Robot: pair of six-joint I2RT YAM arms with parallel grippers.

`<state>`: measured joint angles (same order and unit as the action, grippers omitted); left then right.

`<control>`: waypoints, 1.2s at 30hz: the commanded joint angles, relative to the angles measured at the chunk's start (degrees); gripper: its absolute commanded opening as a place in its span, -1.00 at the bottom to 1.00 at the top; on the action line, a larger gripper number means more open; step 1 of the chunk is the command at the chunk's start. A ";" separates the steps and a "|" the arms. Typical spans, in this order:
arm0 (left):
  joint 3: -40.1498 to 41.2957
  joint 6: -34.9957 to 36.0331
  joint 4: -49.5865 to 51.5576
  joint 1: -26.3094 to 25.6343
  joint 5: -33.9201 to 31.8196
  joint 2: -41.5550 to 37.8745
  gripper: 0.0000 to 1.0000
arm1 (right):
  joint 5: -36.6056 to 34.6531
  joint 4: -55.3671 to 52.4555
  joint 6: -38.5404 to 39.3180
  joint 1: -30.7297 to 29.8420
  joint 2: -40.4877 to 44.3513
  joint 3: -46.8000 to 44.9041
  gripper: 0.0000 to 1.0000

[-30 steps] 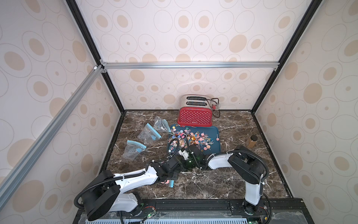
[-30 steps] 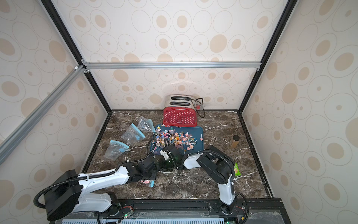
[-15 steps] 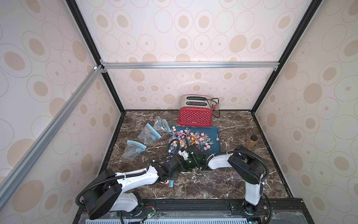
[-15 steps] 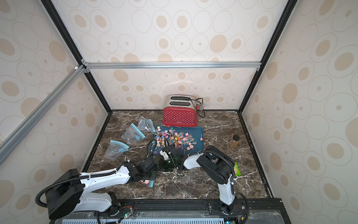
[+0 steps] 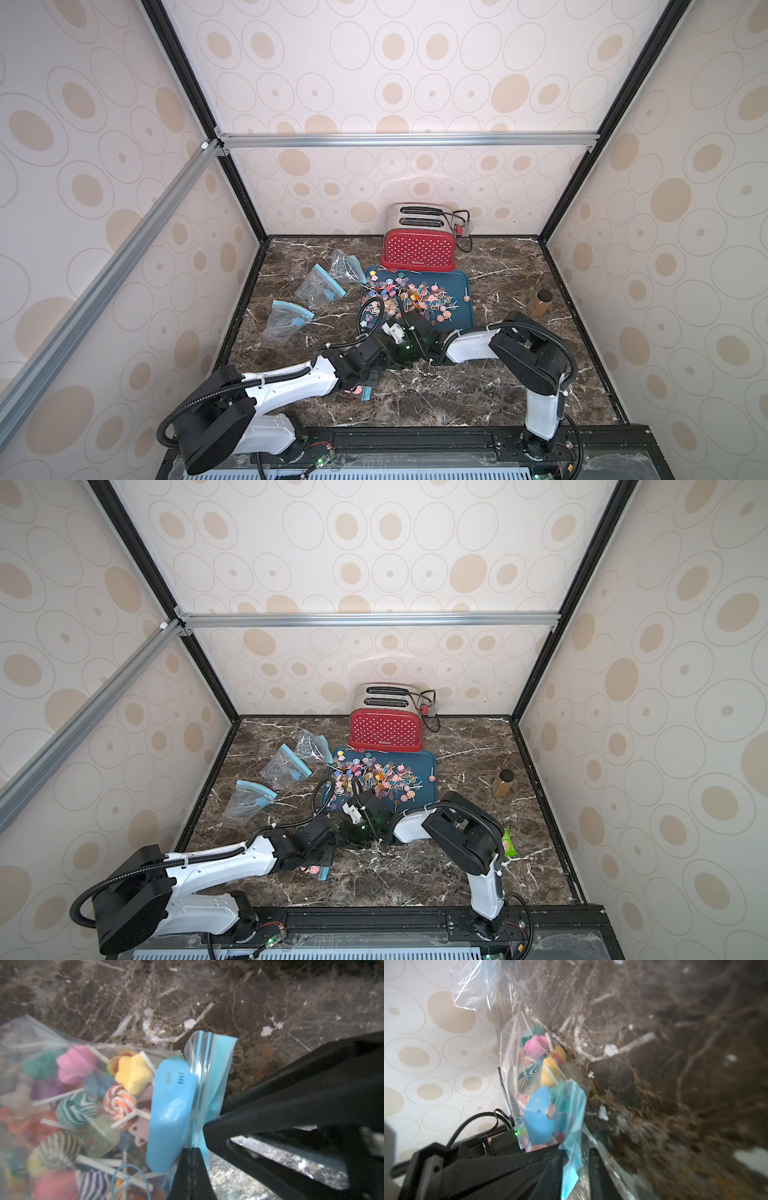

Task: Pour candies out of the ziploc bag
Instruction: Open the ziploc bag at the center of the board.

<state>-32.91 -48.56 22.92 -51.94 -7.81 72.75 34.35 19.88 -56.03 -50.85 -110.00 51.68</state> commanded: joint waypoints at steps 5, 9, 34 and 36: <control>-1.30 0.35 2.75 -0.48 -2.54 -1.52 -1.00 | 0.41 -0.32 0.32 -0.66 0.50 0.16 -0.44; -1.31 0.37 2.75 -0.53 -2.45 -1.56 -1.00 | 0.40 -0.41 0.13 -0.97 -0.72 1.15 -0.50; -0.36 6.34 2.31 -0.53 3.48 -7.61 -0.83 | 0.32 0.62 -1.00 -1.35 -2.25 2.05 -1.00; -0.24 7.53 2.46 -0.53 4.51 -8.45 -0.65 | 0.54 0.69 -1.23 -1.30 -2.08 2.27 -1.00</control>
<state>-32.91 -43.81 24.38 -51.92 -4.60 65.67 34.57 19.75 -56.49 -51.53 -111.87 52.56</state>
